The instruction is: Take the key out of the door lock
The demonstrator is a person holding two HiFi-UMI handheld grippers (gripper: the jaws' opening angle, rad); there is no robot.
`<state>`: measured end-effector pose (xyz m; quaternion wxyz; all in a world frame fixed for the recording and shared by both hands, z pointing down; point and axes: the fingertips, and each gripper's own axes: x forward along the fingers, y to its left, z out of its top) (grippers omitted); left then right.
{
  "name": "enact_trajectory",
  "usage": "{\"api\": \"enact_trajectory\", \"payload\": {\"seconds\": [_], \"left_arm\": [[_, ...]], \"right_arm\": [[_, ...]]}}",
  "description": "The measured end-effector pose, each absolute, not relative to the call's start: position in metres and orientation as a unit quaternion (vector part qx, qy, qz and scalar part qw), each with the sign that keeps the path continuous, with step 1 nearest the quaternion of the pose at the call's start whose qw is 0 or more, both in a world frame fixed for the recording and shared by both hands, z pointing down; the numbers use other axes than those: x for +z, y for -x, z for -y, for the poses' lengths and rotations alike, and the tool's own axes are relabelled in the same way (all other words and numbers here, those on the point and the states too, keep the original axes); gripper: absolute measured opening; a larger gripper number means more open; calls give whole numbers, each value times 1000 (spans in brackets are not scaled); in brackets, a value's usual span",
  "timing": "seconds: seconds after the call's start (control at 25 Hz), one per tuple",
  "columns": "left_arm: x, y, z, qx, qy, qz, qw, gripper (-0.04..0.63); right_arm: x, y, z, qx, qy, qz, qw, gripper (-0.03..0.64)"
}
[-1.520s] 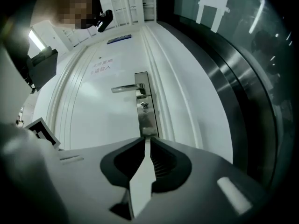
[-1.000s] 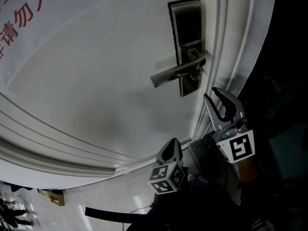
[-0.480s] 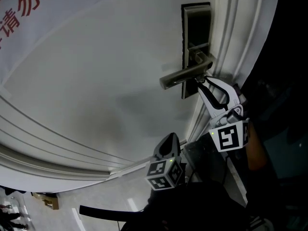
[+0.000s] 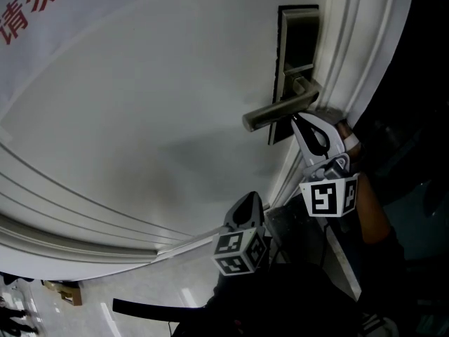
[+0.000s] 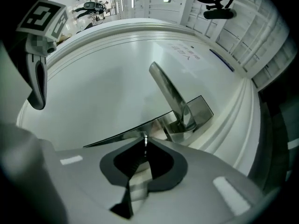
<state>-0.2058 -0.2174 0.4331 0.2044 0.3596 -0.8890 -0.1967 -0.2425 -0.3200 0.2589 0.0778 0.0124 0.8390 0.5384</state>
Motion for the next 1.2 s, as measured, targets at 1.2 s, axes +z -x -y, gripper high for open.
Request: {"api": "enact_trajectory", "payload": {"seconds": [1.2], "left_arm": [[383, 236, 247, -171, -418, 879, 150, 0]], "right_arm": [[263, 242, 319, 637, -30, -769, 44, 12]]}}
